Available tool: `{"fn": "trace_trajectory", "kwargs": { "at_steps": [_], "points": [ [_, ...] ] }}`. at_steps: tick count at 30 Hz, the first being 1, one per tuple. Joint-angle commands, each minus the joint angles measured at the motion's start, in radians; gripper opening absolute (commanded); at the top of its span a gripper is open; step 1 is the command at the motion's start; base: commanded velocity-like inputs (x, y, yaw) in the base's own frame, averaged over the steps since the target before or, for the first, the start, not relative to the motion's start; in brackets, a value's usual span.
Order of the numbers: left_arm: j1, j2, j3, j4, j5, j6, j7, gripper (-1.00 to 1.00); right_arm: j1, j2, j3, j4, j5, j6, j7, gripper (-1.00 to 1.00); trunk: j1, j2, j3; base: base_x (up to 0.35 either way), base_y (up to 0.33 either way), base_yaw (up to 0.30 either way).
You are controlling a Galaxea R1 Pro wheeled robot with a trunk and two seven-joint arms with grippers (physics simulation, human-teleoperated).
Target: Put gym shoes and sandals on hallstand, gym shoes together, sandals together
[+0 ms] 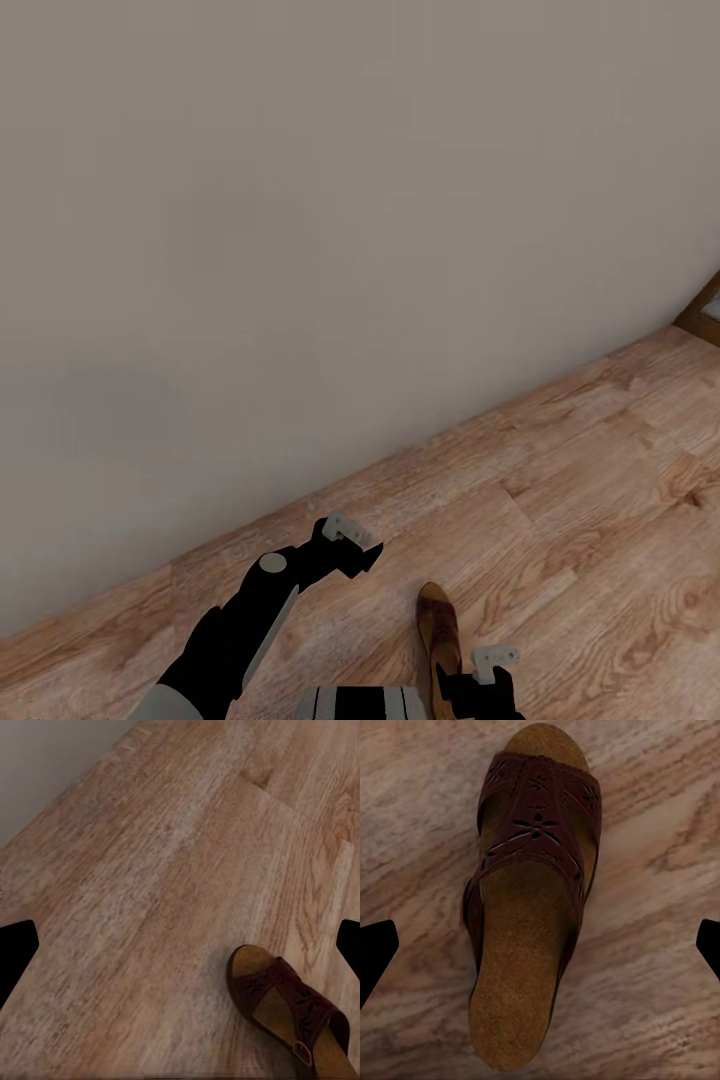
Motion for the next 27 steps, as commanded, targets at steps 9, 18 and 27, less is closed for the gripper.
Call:
{"fn": "trace_trajectory", "kwargs": {
  "at_steps": [9, 18, 27],
  "points": [
    [0.000, 0.000, 0.001, -0.001, -0.003, 0.004, -0.003, 1.00, 0.000, 0.000, 0.001, -0.001, -0.002, -0.003, 0.002, 1.00, 0.011, -0.022, -0.019, 0.000, 0.000, 0.099],
    [0.000, 0.000, 0.001, -0.001, -0.002, 0.003, -0.003, 1.00, 0.000, 0.000, 0.001, -0.001, -0.002, -0.003, 0.002, 1.00, 0.011, -0.022, -0.020, -0.073, 0.000, 0.007],
    [0.000, 0.000, 0.001, -0.001, -0.003, 0.003, -0.003, 1.00, 0.000, 0.000, 0.001, -0.003, -0.002, -0.003, 0.002, 1.00, 0.011, -0.022, -0.020, -0.305, 0.000, 0.000]
  ]
}}
